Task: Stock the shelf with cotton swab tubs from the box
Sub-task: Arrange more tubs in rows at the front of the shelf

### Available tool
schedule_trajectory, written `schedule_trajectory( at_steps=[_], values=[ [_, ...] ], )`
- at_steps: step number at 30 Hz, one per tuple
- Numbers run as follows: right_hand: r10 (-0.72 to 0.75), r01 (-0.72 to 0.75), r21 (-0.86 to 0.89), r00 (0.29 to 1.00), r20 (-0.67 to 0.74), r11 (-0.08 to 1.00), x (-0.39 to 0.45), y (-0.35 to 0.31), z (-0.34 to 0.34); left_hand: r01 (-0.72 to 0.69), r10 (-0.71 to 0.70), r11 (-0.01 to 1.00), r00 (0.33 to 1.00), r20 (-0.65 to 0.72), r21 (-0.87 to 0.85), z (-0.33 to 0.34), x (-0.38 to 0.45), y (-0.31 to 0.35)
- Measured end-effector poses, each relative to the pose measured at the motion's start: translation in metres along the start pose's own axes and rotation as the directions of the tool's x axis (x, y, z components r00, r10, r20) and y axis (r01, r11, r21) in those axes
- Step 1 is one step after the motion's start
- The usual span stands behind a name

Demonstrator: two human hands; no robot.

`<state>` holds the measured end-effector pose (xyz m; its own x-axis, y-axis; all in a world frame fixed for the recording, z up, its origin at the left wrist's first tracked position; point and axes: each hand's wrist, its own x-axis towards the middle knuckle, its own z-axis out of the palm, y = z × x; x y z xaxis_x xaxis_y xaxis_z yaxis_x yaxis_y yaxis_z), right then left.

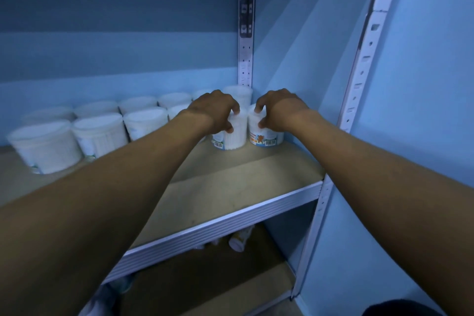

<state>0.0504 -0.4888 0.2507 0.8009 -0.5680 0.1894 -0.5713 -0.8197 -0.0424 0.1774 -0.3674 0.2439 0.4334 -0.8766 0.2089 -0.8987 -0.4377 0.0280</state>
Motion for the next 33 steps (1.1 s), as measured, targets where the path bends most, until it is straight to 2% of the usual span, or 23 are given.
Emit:
schedule_trajectory(
  at_steps=[8, 17, 26, 33],
  values=[
    [-0.035, 0.035, 0.009, 0.999, -0.030, 0.999, -0.046, 0.007, -0.012, -0.045, 0.044, 0.998, 0.999, 0.007, 0.038, -0.009, -0.038, 0.019],
    [-0.089, 0.091, -0.065, 0.996, 0.031, 0.994, -0.086, 0.003, -0.031, -0.080, 0.080, 0.994, 0.997, -0.003, 0.075, -0.021, -0.071, 0.045],
    [0.000, -0.002, -0.025, 0.994, -0.109, 1.000, -0.105, 0.002, -0.018, -0.117, 0.118, 0.990, 0.993, -0.001, 0.084, -0.027, -0.090, 0.060],
    [0.029, -0.026, 0.037, 0.995, -0.090, 0.999, -0.110, 0.000, -0.023, -0.115, 0.114, 0.993, 0.992, 0.045, 0.022, -0.034, -0.098, 0.058]
  ],
)
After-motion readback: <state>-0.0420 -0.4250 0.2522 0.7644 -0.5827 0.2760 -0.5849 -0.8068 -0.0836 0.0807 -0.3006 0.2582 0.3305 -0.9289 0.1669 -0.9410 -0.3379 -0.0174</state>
